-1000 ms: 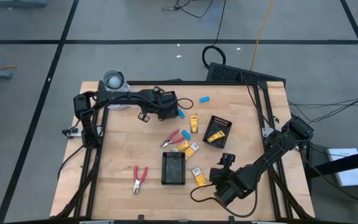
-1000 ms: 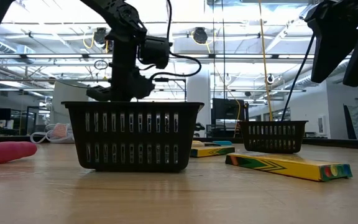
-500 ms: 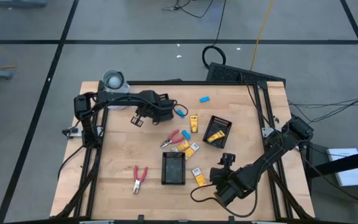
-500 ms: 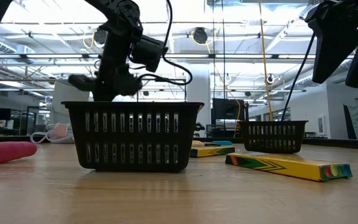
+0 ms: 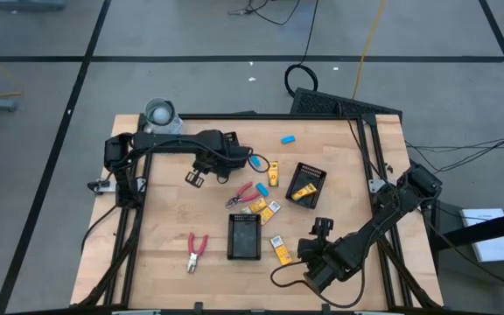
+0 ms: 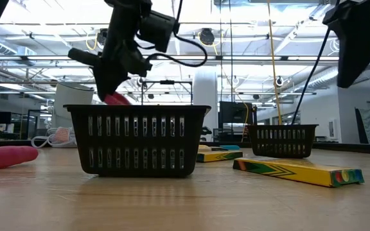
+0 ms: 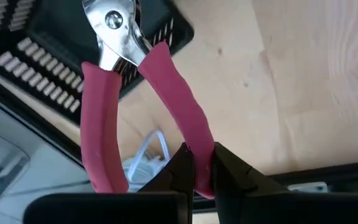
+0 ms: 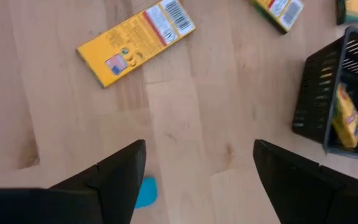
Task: Pick & Place School Supplies
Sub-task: Put the pink puncher into the top right black basket
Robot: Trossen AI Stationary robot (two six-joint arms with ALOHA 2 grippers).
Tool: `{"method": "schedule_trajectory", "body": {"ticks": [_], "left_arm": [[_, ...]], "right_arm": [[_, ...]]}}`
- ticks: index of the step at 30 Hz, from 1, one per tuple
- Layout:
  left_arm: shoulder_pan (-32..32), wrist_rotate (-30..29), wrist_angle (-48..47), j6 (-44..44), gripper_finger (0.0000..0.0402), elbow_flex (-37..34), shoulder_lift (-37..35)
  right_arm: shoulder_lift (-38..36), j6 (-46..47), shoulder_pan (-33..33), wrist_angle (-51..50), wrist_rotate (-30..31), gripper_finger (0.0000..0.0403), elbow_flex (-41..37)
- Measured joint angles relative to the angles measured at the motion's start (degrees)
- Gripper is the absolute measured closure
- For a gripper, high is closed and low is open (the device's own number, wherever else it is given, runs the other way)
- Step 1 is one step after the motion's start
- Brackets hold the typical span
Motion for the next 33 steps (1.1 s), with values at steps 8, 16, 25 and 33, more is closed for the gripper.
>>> {"method": "schedule_trajectory", "body": {"ticks": [8, 16, 25, 33], "left_arm": [[1.3, -5.2, -0.5, -0.5, 0.0372, 0.0, 0.0], [3.5, -5.4, -0.7, 1.3, 0.0372, 0.1, 1.5], [1.5, -5.9, -2.5, 1.8, 0.0372, 0.0, 8.9], [-2.5, -1.6, -2.7, 1.7, 0.0372, 0.0, 7.3]], "right_arm": [[0.0, 0.0, 0.7, 0.0, -1.1, 0.0139, 0.0], [-0.5, 0.0, 0.7, 0.0, -1.4, 0.014, 0.0], [-2.5, 0.7, 0.7, 0.3, -1.4, 0.014, 0.0], [-4.6, 1.0, 1.0, -0.1, -1.3, 0.014, 0.0]]}}
